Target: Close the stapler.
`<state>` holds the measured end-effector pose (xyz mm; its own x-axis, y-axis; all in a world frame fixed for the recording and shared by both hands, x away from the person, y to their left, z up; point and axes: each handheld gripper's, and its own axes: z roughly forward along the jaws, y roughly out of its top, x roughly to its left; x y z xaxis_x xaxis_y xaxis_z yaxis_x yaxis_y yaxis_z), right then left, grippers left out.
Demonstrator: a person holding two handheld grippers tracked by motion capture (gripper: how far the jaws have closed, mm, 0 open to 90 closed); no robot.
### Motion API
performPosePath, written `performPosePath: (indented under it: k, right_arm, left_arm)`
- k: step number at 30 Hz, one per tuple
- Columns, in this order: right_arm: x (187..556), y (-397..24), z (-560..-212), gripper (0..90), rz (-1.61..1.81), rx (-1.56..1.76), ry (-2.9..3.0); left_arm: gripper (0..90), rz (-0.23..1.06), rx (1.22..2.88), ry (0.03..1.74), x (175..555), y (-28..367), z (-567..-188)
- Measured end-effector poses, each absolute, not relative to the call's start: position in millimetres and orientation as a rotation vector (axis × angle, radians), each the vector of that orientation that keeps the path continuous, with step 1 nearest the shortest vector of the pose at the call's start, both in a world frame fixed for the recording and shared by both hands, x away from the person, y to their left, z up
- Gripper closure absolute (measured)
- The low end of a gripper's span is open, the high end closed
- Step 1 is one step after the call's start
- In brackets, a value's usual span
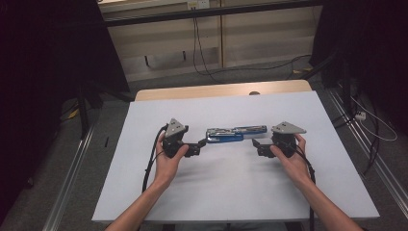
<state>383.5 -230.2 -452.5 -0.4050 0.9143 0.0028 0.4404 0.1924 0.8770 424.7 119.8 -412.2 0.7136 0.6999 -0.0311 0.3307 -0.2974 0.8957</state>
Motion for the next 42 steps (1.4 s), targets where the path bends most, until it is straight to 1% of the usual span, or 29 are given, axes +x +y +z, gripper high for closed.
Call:
performPosePath:
  k: [1, 3, 5, 6, 10, 13, 15, 17, 22, 27, 29, 35, 37, 39, 40, 41, 42]
  right_arm:
    - [384, -231, -452, 13.2, 1.139, 1.272, 1.930]
    - [386, -234, -453, 10.1, 1.166, 1.309, 1.928]
    - [387, -237, -452, 12.1, 1.170, 1.323, 1.922]
    - [387, -238, -452, 11.8, 1.170, 1.323, 1.922]
    - [388, -238, -452, 10.3, 1.185, 1.308, 1.940]
    - [389, -236, -454, 10.3, 1.171, 1.305, 1.949]
    - [390, -235, -455, 10.1, 1.157, 1.305, 1.947]
    - [390, -236, -456, 8.0, 1.161, 1.312, 1.944]
    - [391, -237, -457, 8.7, 1.167, 1.318, 1.943]
    - [390, -240, -456, 16.0, 1.172, 1.352, 1.946]
    - [390, -240, -456, 18.5, 1.161, 1.340, 1.957]
    - [390, -239, -455, 30.2, 1.136, 1.306, 2.000]
    - [390, -240, -455, 36.6, 1.134, 1.303, 2.007]
    - [390, -241, -455, 43.9, 1.138, 1.302, 2.027]
    - [390, -241, -455, 44.8, 1.131, 1.300, 2.024]
    - [391, -241, -455, 48.2, 1.121, 1.296, 2.024]
    - [391, -242, -455, 54.5, 1.118, 1.289, 2.031]
  left_arm:
    - [9.5, 0.461, 1.881, 0.812, 427, 118, -412]
    - [9.5, 0.454, 1.886, 0.818, 434, 116, -411]
    - [9.5, 0.466, 1.886, 0.831, 441, 113, -412]
    - [9.4, 0.450, 1.888, 0.832, 443, 111, -412]
    - [8.0, 0.451, 1.909, 0.826, 451, 106, -413]
    - [6.8, 0.435, 1.903, 0.819, 455, 103, -416]
    - [5.8, 0.455, 1.924, 0.823, 455, 102, -419]
    - [5.4, 0.424, 1.929, 0.831, 455, 102, -423]
    - [5.4, 0.411, 1.952, 0.840, 456, 102, -428]
    - [4.9, 0.413, 1.981, 0.829, 455, 101, -429]
    - [4.9, 0.389, 1.977, 0.837, 456, 101, -430]
    - [5.8, 0.365, 1.992, 0.871, 456, 100, -432]
    - [5.8, 0.334, 1.988, 0.888, 456, 100, -433]
    - [4.8, 0.340, 1.978, 0.897, 457, 100, -434]
    - [4.2, 0.345, 1.970, 0.908, 458, 100, -434]
    - [4.3, 0.339, 1.957, 0.920, 458, 100, -434]
    - [4.6, 0.334, 1.956, 0.921, 459, 101, -434]
